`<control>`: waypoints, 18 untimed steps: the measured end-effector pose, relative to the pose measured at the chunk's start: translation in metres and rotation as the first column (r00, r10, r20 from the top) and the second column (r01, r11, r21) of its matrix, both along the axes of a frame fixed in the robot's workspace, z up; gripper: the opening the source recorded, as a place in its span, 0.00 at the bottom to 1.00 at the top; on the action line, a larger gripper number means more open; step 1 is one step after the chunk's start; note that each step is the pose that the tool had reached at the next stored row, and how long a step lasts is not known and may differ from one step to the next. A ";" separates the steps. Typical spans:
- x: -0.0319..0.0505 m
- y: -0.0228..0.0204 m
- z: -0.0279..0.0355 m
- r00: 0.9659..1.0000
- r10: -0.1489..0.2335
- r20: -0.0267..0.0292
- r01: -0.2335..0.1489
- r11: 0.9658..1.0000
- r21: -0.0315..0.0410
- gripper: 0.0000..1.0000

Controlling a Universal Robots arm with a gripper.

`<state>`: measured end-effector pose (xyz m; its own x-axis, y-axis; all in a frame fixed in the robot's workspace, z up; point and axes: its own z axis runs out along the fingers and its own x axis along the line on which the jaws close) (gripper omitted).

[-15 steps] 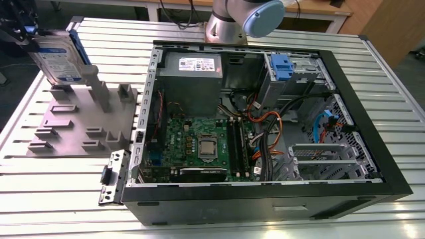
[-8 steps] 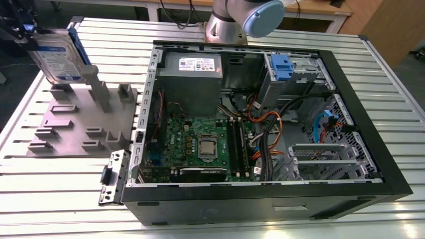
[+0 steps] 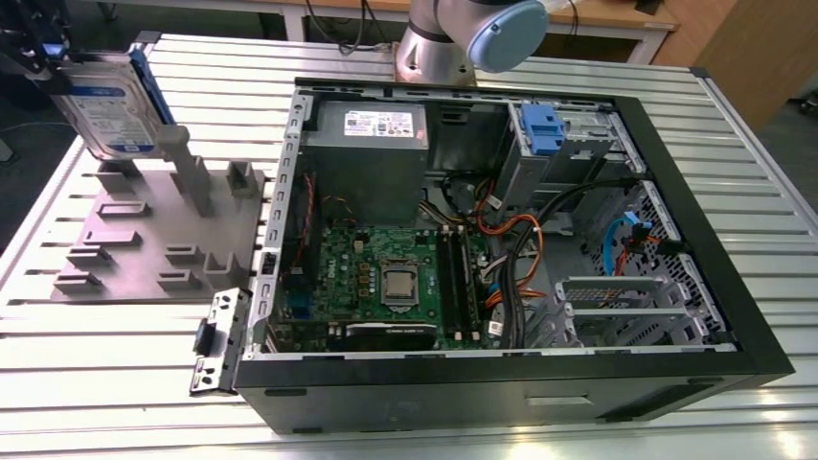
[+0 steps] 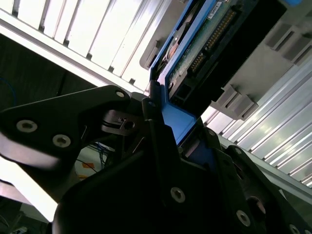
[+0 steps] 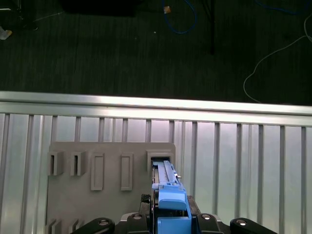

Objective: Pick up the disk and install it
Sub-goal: 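Pick up the disk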

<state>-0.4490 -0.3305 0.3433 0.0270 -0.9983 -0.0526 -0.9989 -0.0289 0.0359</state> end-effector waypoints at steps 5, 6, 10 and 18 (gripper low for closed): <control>0.0000 0.0000 0.0022 1.000 0.000 0.000 0.000 1.000 0.000 0.37; 0.0000 0.0000 0.0026 1.000 0.000 0.000 0.000 1.000 0.000 0.37; 0.0000 0.0000 0.0045 1.000 0.000 0.000 0.000 1.000 0.000 0.37; 0.0000 0.0000 0.0080 1.000 0.000 0.000 0.000 1.000 0.000 0.37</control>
